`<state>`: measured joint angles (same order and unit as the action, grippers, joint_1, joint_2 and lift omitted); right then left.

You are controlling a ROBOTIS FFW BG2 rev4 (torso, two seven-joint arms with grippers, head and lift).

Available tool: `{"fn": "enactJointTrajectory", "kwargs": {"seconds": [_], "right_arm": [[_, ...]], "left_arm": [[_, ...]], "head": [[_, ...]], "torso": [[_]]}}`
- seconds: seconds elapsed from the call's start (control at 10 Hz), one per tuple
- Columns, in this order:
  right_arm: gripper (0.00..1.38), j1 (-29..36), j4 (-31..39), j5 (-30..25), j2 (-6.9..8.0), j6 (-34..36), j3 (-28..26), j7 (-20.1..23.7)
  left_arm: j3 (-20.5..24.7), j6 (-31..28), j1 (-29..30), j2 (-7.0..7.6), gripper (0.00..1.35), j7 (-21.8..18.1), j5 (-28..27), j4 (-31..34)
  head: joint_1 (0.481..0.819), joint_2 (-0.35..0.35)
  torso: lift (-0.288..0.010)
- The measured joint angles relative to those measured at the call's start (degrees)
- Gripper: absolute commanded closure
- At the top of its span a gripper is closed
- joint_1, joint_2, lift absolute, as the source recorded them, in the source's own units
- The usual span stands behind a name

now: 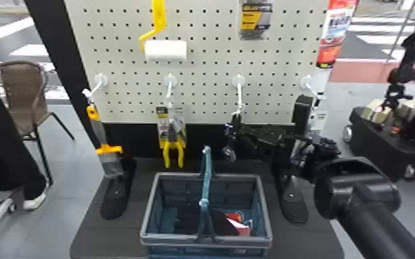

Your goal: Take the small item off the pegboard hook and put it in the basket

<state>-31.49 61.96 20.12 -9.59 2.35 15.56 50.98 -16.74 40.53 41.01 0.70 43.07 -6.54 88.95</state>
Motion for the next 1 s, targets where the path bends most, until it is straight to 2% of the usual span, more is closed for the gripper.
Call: {"fn": "enactJointTrajectory", "kwargs": {"seconds": [0.6, 1.0], "right_arm": [[1.22, 3.55, 8.12, 0.09, -0.40, 1.65, -1.81, -0.35], [1.22, 11.04, 16.43, 0.34, -0.39, 3.08, -6.12, -2.39]], "left_arm": [[-0.08, -0.10, 0.00, 0.06, 0.17, 0.00, 0.12, 0.00], [-0.21, -0.25, 0.00, 0.09, 0.17, 0.00, 0.30, 0.00]], "head": [[0.549, 0.000], [0.549, 0.000]], "torso": [[-0.100], [-0.100]]}}
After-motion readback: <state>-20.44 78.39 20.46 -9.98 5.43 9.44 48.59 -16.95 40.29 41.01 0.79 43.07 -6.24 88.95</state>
